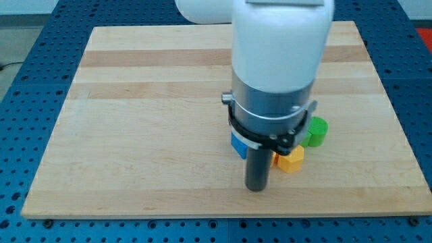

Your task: Separate the red star from the bunch of blocks

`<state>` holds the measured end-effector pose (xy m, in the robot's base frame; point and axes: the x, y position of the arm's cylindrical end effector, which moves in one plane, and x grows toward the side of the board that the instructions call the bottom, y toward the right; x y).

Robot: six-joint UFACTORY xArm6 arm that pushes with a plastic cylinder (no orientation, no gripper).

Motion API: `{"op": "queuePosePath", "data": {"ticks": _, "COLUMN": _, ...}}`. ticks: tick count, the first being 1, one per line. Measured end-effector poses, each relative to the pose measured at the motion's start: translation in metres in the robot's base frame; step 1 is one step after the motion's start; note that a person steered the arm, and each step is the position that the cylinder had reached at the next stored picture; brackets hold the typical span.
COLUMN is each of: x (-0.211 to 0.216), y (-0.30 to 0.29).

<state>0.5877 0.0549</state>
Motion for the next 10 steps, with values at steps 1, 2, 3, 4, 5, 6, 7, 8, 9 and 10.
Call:
{"op": "queuePosePath", "data": {"ticks": 1, "x": 0.005, "y": 0.092}}
{"op": "queuePosePath", "data": {"ticks": 2, "x": -0.001, "y": 0.122}}
{"op": "queuePosePath", "data": {"ticks": 3, "x": -0.036, "y": 0.11}}
{"op": "queuePosePath", "data": {"ticks": 4, "x": -0.061, "y": 0.078}}
{"op": "queuePosePath", "data": {"ticks": 5, "x": -0.061, "y": 0.045}}
{"op": "queuePosePath", "data": {"ticks": 6, "x": -0.061, "y": 0.036}}
{"op": "queuePosePath", "data": {"ticks": 7, "x": -0.069, "y": 0.018}}
{"op": "queuePosePath", "data": {"ticks": 8, "x": -0.078, "y": 0.016}}
{"op": "queuePosePath", "data": {"ticks": 9, "x": -0.082, "y": 0.016}}
{"op": "queuePosePath", "data": {"ticks": 10, "x": -0.084, "y": 0.016}}
